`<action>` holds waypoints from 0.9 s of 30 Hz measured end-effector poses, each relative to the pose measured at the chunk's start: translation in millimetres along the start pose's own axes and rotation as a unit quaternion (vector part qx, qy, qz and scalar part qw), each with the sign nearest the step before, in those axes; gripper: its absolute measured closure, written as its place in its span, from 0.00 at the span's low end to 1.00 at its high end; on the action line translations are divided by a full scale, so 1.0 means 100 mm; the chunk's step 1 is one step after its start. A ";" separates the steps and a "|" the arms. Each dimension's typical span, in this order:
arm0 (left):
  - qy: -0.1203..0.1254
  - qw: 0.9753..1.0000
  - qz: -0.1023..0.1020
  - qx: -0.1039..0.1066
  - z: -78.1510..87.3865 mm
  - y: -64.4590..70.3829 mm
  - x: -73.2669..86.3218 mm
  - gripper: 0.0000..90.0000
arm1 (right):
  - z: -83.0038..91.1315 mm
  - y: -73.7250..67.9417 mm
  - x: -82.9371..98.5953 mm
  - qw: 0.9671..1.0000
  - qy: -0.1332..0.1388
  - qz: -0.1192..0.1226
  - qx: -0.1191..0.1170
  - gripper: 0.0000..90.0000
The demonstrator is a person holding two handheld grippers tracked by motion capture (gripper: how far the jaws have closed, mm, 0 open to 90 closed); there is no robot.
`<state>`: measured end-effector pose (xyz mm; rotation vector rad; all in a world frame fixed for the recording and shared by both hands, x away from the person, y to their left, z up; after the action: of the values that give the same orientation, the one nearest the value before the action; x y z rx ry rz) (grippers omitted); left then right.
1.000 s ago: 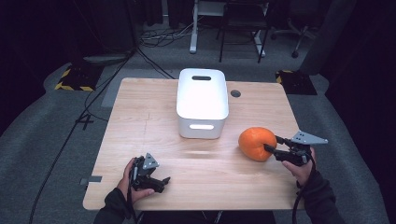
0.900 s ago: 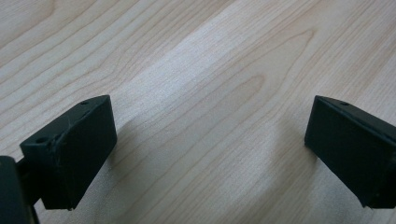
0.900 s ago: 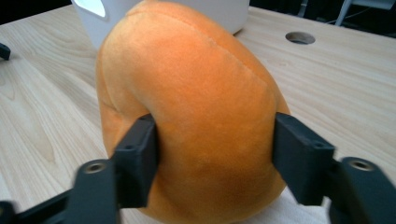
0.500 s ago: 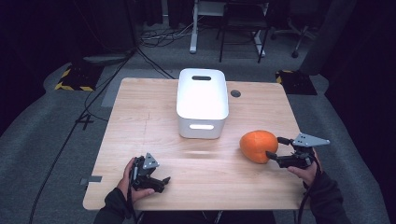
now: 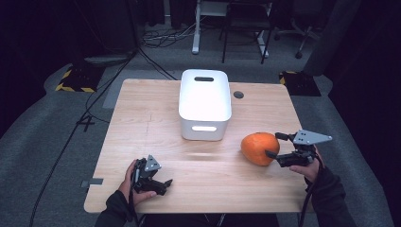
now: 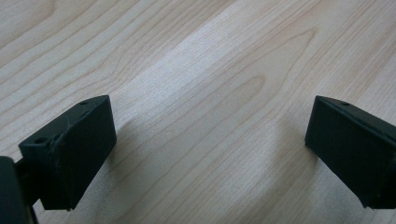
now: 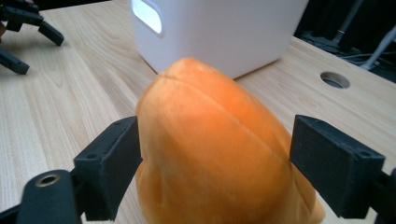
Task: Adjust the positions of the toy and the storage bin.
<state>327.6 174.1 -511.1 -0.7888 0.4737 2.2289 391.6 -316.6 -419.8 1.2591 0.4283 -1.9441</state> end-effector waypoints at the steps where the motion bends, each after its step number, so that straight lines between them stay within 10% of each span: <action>1: 0.000 1.000 0.000 0.000 0.00 0.00 0.00 0.03 | -0.02 0.00 -0.03 1.000 -0.005 0.006 -0.004 0.18; 12: 0.000 1.000 0.000 0.000 0.00 0.00 0.00 0.03 | -0.24 0.04 -0.02 0.999 -0.044 0.023 0.001 0.17; 20: -0.001 1.000 -0.002 0.000 -0.01 -0.02 -0.03 0.04 | -0.20 0.11 0.09 0.999 -0.050 -0.001 0.002 0.55; 27: 0.027 1.000 0.011 -0.009 -0.03 -0.09 -0.13 0.20 | -0.09 0.15 0.16 0.998 -0.033 -0.036 0.030 0.63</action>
<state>342.7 172.1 -505.9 -0.8597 0.4921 2.2402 405.4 -327.5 -436.2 1.2273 0.3893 -2.0669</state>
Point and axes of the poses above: each handheld gripper's, and its own axes: z roughly backward along the jaws, x roughly out of its underside, y roughly to its right, the point moved 1 cm from there along -z, roughly forward along the jaws, and after that the axes turned 6 degrees about x, right-handed, at the moved point
